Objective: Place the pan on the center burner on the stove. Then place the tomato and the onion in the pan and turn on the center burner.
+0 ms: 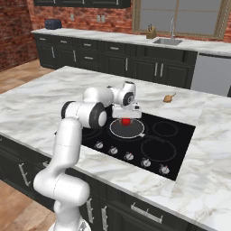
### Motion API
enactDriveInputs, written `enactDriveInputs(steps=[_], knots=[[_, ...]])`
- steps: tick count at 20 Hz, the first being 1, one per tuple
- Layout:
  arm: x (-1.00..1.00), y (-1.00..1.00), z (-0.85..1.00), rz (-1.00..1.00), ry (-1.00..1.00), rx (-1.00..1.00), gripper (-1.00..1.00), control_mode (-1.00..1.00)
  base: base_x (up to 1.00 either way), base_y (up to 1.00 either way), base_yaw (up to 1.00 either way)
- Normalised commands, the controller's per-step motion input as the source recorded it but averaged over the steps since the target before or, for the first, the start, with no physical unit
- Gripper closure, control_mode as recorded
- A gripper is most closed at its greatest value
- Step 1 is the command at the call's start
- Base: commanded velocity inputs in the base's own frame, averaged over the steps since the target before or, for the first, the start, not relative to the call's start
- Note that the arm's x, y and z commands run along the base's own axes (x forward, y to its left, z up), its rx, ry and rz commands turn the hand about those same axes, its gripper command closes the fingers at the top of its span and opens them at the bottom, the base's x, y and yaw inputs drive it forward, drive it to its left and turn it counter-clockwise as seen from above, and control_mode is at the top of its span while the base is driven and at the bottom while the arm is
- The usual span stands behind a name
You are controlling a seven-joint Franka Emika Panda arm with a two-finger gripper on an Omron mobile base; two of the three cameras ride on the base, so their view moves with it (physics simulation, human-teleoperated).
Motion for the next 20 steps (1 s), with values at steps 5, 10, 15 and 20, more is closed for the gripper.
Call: enactDriveInputs(steps=[5, 10, 15, 20], knots=[[-0.82, 0.04, 0.74, 0.0, -0.07, 0.0, -1.0, -1.0, 0.0, 0.0, 0.0], [-0.7, 0.19, 0.75, 0.0, -0.04, -0.01, -1.0, -1.0, 0.0, 0.0, 0.0], [-0.71, 0.26, 0.62, 0.0, -0.04, -0.03, -1.0, -1.0, 0.0, 0.0, 0.0], [-1.0, 0.3, 0.42, 0.0, -0.3, -0.05, -1.0, -1.0, 0.0, 0.0, 0.0]])
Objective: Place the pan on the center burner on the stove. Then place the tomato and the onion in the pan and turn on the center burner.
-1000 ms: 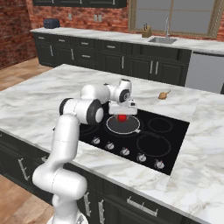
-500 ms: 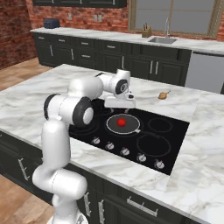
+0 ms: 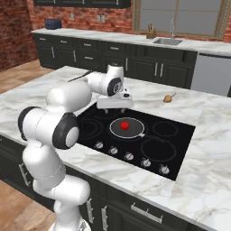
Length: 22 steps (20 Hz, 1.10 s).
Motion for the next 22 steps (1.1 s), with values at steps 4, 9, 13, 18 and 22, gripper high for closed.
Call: enactDriveInputs(steps=[4, 9, 13, 18, 22], knots=[[-1.0, 0.31, 0.43, 0.0, -0.27, -0.03, -1.0, -1.0, 0.0, 0.0, 0.0], [-0.97, 0.51, 0.52, 0.0, -0.11, -0.02, -1.0, -1.0, 0.0, 0.0, 0.0], [-0.78, 0.57, 0.67, 0.0, 0.0, 0.0, -1.0, -1.0, 0.0, 0.0, 0.0], [-0.76, 0.46, 0.39, 0.0, 0.01, 0.0, -1.0, -1.0, 0.0, 0.0, 0.0], [-1.0, 0.06, 0.0, 0.0, 0.0, 0.0, -1.0, -1.0, 0.0, 0.0, 0.0]])
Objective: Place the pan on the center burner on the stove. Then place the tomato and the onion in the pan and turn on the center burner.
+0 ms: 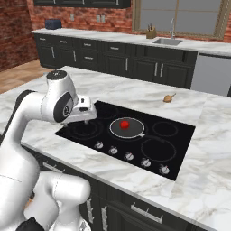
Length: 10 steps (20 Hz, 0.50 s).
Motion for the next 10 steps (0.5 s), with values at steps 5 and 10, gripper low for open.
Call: enactDriveInputs(steps=[5, 10], knots=[[-0.92, 0.01, 0.0, 0.0, 0.0, 0.0, -1.0, -1.0, 0.0, 0.0, 0.0], [-0.37, 0.19, -0.07, 0.0, 0.06, -0.01, -1.0, -1.0, 0.0, 0.0, 0.0]])
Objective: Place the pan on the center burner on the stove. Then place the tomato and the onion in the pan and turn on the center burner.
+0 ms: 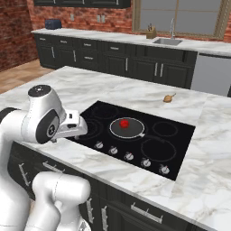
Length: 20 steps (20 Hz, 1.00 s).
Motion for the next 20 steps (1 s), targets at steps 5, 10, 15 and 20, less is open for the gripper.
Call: enactDriveInputs(steps=[5, 10, 15, 20], knots=[[0.07, 0.23, 0.0, 0.0, 0.13, -0.04, -1.0, -1.0, 0.0, 0.0, 0.0], [0.05, 0.11, 0.0, 0.0, 0.07, -0.02, -1.0, 1.0, 0.0, 0.05, 0.0], [0.0, 0.0, 0.0, 0.0, 0.0, 0.0, -1.0, 1.0, -0.46, 0.22, 0.0], [0.0, 0.0, 0.0, 0.0, 0.0, 0.0, -1.0, 1.0, -0.33, 0.29, 0.0]])
